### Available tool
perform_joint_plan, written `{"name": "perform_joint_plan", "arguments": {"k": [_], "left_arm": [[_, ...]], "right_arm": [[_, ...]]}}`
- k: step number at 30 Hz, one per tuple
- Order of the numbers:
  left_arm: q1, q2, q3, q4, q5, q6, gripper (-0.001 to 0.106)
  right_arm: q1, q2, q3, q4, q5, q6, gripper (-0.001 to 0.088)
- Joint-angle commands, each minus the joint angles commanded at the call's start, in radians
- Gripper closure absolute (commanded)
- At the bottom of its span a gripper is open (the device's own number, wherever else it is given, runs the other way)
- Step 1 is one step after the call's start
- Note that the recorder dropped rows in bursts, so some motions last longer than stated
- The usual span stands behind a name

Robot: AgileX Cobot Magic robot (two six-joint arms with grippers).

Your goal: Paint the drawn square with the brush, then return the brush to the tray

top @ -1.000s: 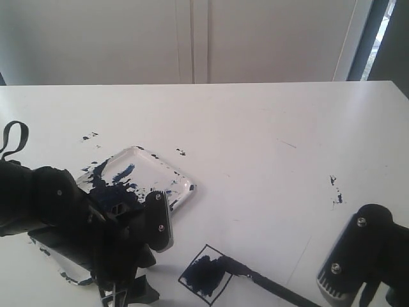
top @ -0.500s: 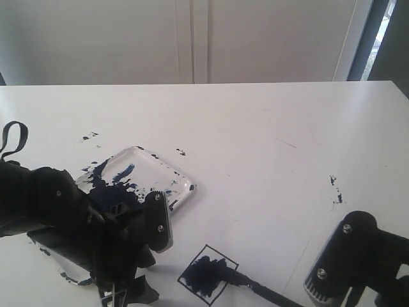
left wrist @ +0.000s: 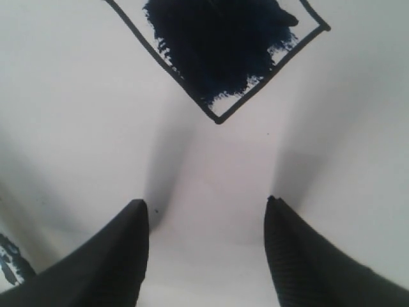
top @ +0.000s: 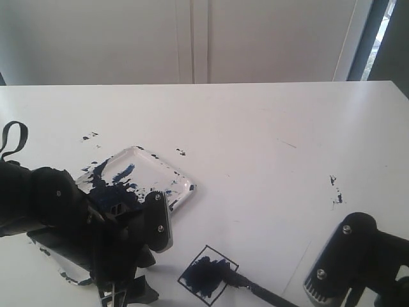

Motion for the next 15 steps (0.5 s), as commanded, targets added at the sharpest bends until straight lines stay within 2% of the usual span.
{"name": "perform_joint_plan", "arguments": {"k": [9,15], "left_arm": [[0.0,0.0,0.0,0.002,0.0,0.0,0.047],[0.0,0.0,0.0,0.007,0.0,0.0,0.047]], "right_arm": [[0.0,0.0,0.0,0.072,0.0,-0.066,0.0868],[0.0,-0.004,0.0,0.056,0.0,-0.06,0.0868]]}}
